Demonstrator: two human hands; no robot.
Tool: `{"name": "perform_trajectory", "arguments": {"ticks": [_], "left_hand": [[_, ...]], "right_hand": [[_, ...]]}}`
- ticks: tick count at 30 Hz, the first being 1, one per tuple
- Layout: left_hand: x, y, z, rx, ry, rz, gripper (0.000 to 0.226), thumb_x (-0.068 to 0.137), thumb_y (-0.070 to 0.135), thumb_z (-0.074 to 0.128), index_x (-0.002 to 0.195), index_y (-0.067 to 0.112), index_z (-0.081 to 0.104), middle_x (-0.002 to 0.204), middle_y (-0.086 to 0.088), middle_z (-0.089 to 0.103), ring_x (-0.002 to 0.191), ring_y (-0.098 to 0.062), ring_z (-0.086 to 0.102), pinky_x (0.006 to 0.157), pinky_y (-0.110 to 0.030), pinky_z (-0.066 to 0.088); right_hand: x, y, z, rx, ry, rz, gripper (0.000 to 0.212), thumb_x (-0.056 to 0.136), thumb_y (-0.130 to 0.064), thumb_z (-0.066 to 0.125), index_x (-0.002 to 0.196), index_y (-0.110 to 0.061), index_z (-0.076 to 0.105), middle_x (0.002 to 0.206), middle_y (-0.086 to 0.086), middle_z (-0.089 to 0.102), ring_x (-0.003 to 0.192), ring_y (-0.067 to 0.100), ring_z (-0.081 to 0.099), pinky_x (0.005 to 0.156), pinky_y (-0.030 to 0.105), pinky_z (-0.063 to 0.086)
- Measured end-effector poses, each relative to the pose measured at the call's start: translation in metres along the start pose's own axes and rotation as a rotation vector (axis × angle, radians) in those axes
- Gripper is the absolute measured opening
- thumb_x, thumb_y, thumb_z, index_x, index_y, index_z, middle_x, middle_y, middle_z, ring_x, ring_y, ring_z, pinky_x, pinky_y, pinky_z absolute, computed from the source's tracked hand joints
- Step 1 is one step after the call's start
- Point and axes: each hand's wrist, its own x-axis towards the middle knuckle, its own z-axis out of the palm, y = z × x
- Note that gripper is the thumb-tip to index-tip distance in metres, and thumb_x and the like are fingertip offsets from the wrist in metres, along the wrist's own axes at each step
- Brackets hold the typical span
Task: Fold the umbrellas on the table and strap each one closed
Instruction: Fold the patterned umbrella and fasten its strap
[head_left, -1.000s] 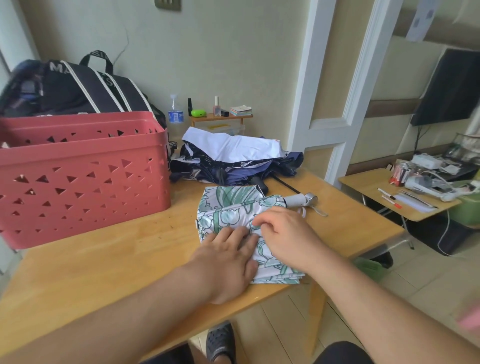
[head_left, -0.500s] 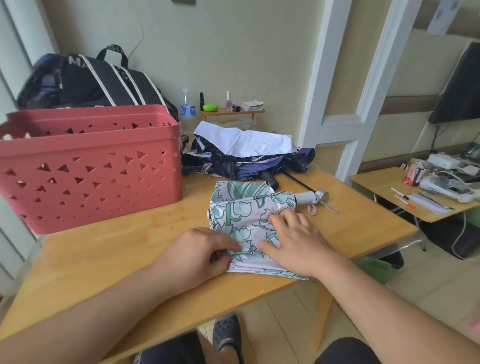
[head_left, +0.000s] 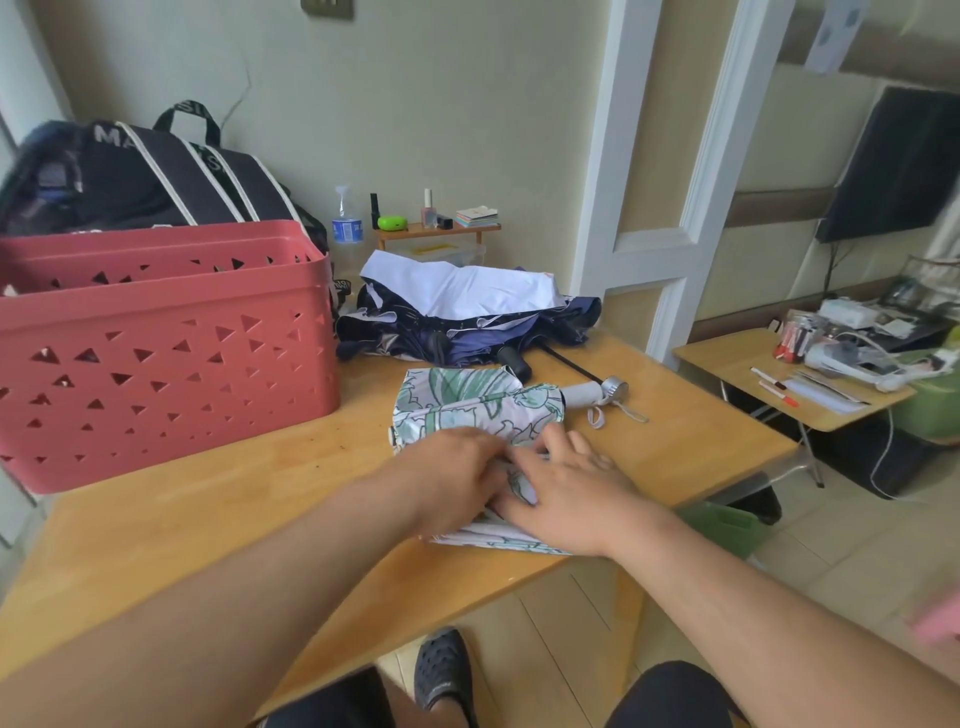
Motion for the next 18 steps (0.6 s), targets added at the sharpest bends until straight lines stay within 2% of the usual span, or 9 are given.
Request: {"name": "perform_trajectory", "arguments": {"ticks": [3, 5, 8, 10, 12, 13, 14, 16, 18], "left_hand": [[-0.018, -0.006, 0.021, 0.221, -0.110, -0.026, 0.057, 0.110, 0.050, 0.019, 0.163, 0.031, 0.027, 0.172, 0.006, 0.020, 0.157, -0.020, 0.023, 0.127, -0.042, 0.020], [-0.027, -0.007, 0.023, 0.216, -0.217, -0.027, 0.059, 0.111, 0.052, 0.014, 0.166, 0.037, 0.001, 0.174, 0.010, -0.008, 0.160, -0.015, -0.002, 0.129, -0.039, 0.001], [-0.027, -0.009, 0.015, 0.159, -0.308, -0.021, 0.058, 0.111, 0.052, 0.012, 0.164, 0.040, -0.009, 0.171, 0.011, -0.022, 0.156, -0.010, -0.022, 0.128, -0.035, -0.009], [-0.025, -0.008, 0.015, 0.134, -0.322, -0.021, 0.059, 0.111, 0.052, 0.013, 0.164, 0.039, -0.009, 0.170, 0.012, -0.023, 0.155, -0.008, -0.025, 0.127, -0.035, -0.011], [-0.027, -0.008, 0.018, 0.109, -0.287, -0.009, 0.060, 0.111, 0.052, 0.015, 0.165, 0.037, -0.007, 0.170, 0.013, -0.020, 0.155, -0.006, -0.022, 0.127, -0.035, -0.010], [-0.029, -0.011, 0.020, 0.087, -0.250, 0.008, 0.061, 0.111, 0.052, 0.018, 0.166, 0.036, -0.002, 0.172, 0.012, -0.015, 0.157, -0.006, -0.016, 0.129, -0.035, -0.007], [-0.032, -0.015, 0.020, 0.043, -0.195, 0.028, 0.061, 0.111, 0.051, 0.025, 0.166, 0.035, 0.008, 0.174, 0.011, -0.004, 0.159, -0.007, -0.006, 0.129, -0.034, 0.000], [-0.038, -0.025, 0.011, -0.132, -0.094, 0.031, 0.052, 0.106, 0.046, 0.049, 0.156, 0.033, 0.042, 0.166, 0.008, 0.035, 0.151, -0.008, 0.032, 0.125, -0.029, 0.023], [-0.042, -0.032, -0.006, -0.337, -0.113, -0.036, 0.029, 0.097, 0.043, 0.067, 0.124, 0.033, 0.071, 0.135, 0.014, 0.068, 0.122, -0.003, 0.061, 0.110, -0.026, 0.043]], "right_hand": [[-0.010, 0.007, 0.000, 0.014, -0.048, -0.036, 0.080, 0.091, -0.084, 0.032, 0.160, -0.045, 0.018, 0.153, -0.006, 0.023, 0.150, 0.018, 0.018, 0.121, 0.044, 0.024], [-0.017, 0.015, -0.005, 0.080, -0.104, -0.066, 0.083, 0.090, -0.084, 0.038, 0.161, -0.045, 0.020, 0.155, -0.010, 0.022, 0.151, 0.014, 0.018, 0.123, 0.042, 0.024], [-0.010, 0.019, -0.024, 0.396, -0.131, 0.006, 0.057, 0.096, -0.073, 0.046, 0.139, -0.039, 0.060, 0.137, -0.008, 0.051, 0.132, 0.011, 0.047, 0.113, 0.039, 0.040], [0.007, 0.012, -0.031, 0.437, 0.144, 0.026, 0.043, 0.103, -0.055, 0.047, 0.111, -0.022, 0.074, 0.110, -0.003, 0.069, 0.107, 0.017, 0.064, 0.095, 0.038, 0.051], [0.020, 0.001, -0.023, 0.323, 0.386, -0.027, 0.025, 0.101, -0.033, 0.054, 0.108, -0.023, 0.076, 0.107, -0.005, 0.070, 0.103, 0.019, 0.063, 0.089, 0.033, 0.050], [0.022, -0.005, -0.015, 0.288, 0.396, -0.069, 0.024, 0.099, -0.027, 0.056, 0.114, -0.023, 0.075, 0.111, -0.004, 0.067, 0.107, 0.019, 0.061, 0.091, 0.031, 0.048], [0.023, -0.007, -0.004, 0.265, 0.351, -0.104, 0.026, 0.099, -0.026, 0.056, 0.121, -0.024, 0.072, 0.117, -0.003, 0.062, 0.113, 0.019, 0.057, 0.094, 0.031, 0.045], [0.018, -0.005, 0.014, 0.223, 0.228, -0.096, 0.034, 0.102, -0.033, 0.051, 0.135, -0.029, 0.060, 0.126, -0.003, 0.050, 0.124, 0.021, 0.043, 0.105, 0.036, 0.040], [0.016, -0.001, 0.020, 0.191, 0.204, -0.095, 0.037, 0.104, -0.038, 0.045, 0.141, -0.032, 0.051, 0.129, -0.004, 0.043, 0.128, 0.022, 0.034, 0.110, 0.039, 0.037]]}}
